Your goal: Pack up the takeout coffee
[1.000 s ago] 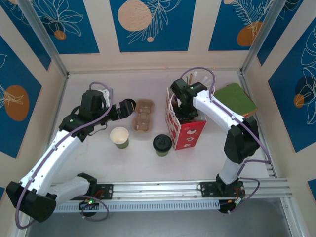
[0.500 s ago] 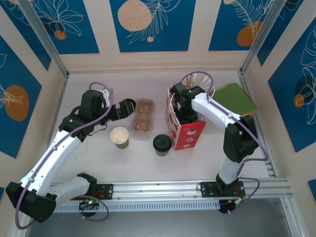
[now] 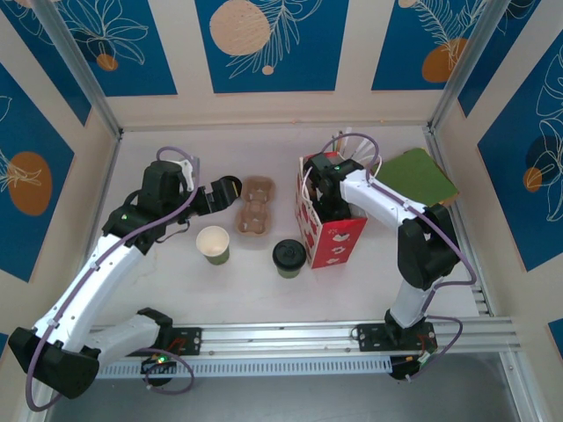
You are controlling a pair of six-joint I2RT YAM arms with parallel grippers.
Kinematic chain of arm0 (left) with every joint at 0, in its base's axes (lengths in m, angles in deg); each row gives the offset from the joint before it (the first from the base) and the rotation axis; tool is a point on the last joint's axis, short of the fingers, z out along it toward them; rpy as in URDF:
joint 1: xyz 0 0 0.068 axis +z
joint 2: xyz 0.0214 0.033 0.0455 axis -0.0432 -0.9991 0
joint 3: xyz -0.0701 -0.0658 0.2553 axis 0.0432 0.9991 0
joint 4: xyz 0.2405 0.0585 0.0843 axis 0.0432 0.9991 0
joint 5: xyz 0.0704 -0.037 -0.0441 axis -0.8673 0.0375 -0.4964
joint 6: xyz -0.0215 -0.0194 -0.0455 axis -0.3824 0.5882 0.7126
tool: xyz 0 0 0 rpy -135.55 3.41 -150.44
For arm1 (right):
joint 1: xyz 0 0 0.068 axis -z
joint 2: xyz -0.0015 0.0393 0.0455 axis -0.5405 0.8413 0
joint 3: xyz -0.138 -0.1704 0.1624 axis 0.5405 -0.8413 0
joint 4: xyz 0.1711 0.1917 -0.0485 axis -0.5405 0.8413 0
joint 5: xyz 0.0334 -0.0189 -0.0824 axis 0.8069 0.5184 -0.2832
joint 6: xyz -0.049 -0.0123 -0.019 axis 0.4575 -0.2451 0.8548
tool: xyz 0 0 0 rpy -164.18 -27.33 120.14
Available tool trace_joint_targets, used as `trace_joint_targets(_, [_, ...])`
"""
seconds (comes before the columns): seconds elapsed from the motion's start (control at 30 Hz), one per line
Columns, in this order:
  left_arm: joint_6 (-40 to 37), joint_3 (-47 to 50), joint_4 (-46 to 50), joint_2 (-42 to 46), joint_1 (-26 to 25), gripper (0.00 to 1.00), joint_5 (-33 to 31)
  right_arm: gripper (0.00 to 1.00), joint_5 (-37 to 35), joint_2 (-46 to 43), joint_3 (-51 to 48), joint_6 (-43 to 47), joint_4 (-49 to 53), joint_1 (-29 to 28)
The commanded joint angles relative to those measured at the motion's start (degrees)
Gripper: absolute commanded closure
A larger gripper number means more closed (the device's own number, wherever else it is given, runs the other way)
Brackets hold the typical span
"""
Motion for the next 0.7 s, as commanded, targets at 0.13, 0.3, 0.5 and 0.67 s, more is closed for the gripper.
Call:
trace_joint_targets(0.13, [0.15,0.34,1.1,1.23,0.39,0.0,-0.76,0.71,0.54,0.22,-2.3,-1.51,-1.28,-0.81])
trace_joint_targets(0.3, [0.24,0.47,1.3,1.48,0.34,0.0,-0.87,0.71,0.28,0.03,-3.13,-1.54,-2.13,-1.27])
trace_joint_targets(0.5, [0.6,0.74,1.33,1.86,0.33,0.0,-0.78,0.71,0.28,0.26,-4.56,-1.72,-3.04,-1.28])
trace_joint_targets(0.67, [0.68,0.73,1.4,2.1,0.39,0.0,-0.87,0.71,0.11,0.47,-5.17,-1.94,-3.79,-1.27])
